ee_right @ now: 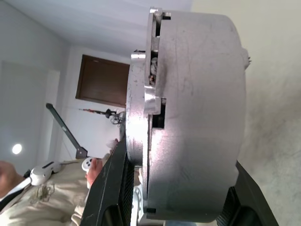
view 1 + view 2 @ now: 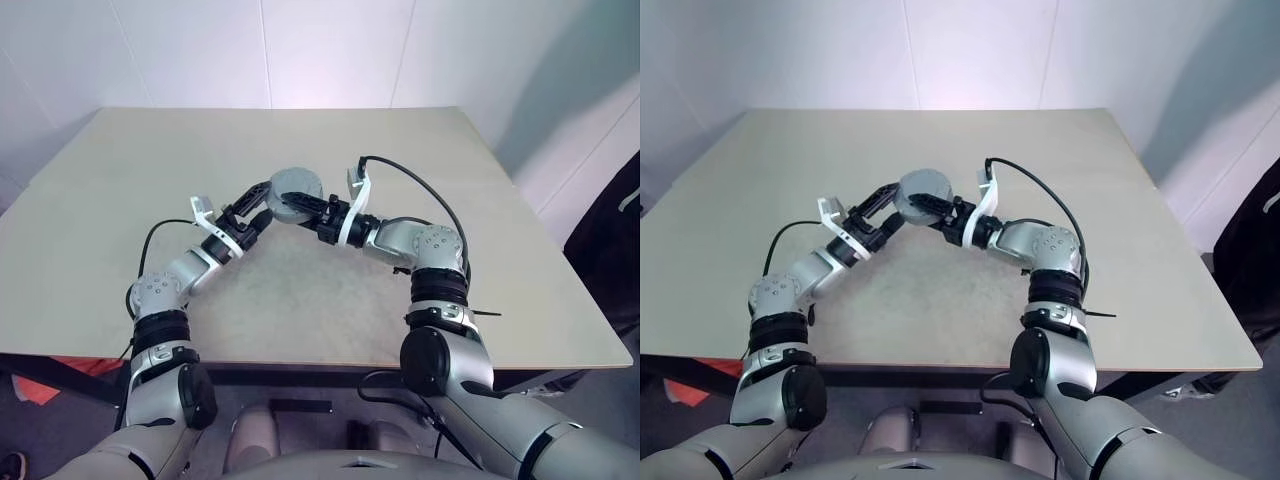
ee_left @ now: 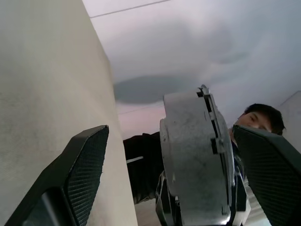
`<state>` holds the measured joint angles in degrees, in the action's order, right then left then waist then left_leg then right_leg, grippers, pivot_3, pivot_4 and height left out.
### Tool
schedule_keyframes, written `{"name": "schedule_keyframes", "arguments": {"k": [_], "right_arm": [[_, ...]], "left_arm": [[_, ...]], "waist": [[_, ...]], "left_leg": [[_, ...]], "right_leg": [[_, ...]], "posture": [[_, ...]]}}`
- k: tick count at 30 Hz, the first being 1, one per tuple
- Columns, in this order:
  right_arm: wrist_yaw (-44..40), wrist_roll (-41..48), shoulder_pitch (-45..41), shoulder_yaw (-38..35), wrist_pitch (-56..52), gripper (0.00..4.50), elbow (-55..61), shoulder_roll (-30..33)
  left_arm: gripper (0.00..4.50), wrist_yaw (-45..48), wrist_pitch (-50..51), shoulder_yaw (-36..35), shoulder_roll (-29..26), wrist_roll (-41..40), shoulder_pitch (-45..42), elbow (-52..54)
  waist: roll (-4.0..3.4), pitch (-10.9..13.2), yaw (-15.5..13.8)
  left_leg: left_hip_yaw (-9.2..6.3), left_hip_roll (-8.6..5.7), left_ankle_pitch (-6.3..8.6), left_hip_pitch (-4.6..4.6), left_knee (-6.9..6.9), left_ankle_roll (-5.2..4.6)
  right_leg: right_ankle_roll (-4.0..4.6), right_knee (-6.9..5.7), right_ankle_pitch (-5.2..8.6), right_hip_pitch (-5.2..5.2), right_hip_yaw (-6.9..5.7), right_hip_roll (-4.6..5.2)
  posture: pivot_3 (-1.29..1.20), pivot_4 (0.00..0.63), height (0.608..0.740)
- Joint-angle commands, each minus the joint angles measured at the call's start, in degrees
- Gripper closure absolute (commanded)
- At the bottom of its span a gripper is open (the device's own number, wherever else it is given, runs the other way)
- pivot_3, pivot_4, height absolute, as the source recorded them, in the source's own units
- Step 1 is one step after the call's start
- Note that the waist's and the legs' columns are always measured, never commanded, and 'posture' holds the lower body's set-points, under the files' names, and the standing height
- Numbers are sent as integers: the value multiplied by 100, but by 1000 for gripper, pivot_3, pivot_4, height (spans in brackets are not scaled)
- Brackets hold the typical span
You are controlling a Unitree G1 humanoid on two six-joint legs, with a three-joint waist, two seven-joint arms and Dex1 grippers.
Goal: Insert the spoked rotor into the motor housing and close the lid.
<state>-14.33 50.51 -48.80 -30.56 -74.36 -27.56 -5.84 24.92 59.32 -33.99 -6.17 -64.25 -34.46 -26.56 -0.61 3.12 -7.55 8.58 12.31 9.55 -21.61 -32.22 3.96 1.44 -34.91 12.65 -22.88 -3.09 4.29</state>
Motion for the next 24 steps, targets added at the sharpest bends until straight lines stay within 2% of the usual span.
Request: {"name": "schedule_keyframes", "arguments": {"k": [1, 13, 19, 20, 24], "right_arm": [[-148, 338, -117, 54, 15, 2461, 384, -22], [-199, 309, -40, 227, 119, 2461, 414, 4], [-215, 312, -4, 284, 169, 2461, 429, 17], [-216, 316, -1, 290, 175, 2461, 427, 21], [-215, 309, 23, 322, 208, 2461, 419, 28]], "left_arm": [[42, 159, 27, 33, 25, -201, -208, -7], [42, 365, -261, 333, 7, 189, -470, -467], [1970, 436, -345, 381, -4, 279, -451, -500], [2168, 445, -347, 382, -9, 282, -450, -507], [2170, 447, -328, 379, -27, 281, -438, -529]], "waist": [[0, 0, 1], [0, 0, 2], [0, 0, 0], [0, 0, -1], [1, 0, -1]], "left_leg": [[0, 0, 0, 0, 0, 0], [-2, -1, 0, 0, -1, 0], [-2, -1, 0, -1, -1, 0], [-2, -1, 0, 0, -1, 0], [-2, -1, 0, 0, -3, 0]], "right_leg": [[0, 0, 0, 0, 0, 0], [-1, 0, 0, 1, 0, 0], [-1, -1, 0, 2, 0, 0], [-1, -1, -1, 1, 0, 0], [0, -4, 0, 2, 0, 0]], "posture": [[0, 0, 740], [0, 0, 740], [0, 0, 740], [0, 0, 740], [0, 0, 740]]}}
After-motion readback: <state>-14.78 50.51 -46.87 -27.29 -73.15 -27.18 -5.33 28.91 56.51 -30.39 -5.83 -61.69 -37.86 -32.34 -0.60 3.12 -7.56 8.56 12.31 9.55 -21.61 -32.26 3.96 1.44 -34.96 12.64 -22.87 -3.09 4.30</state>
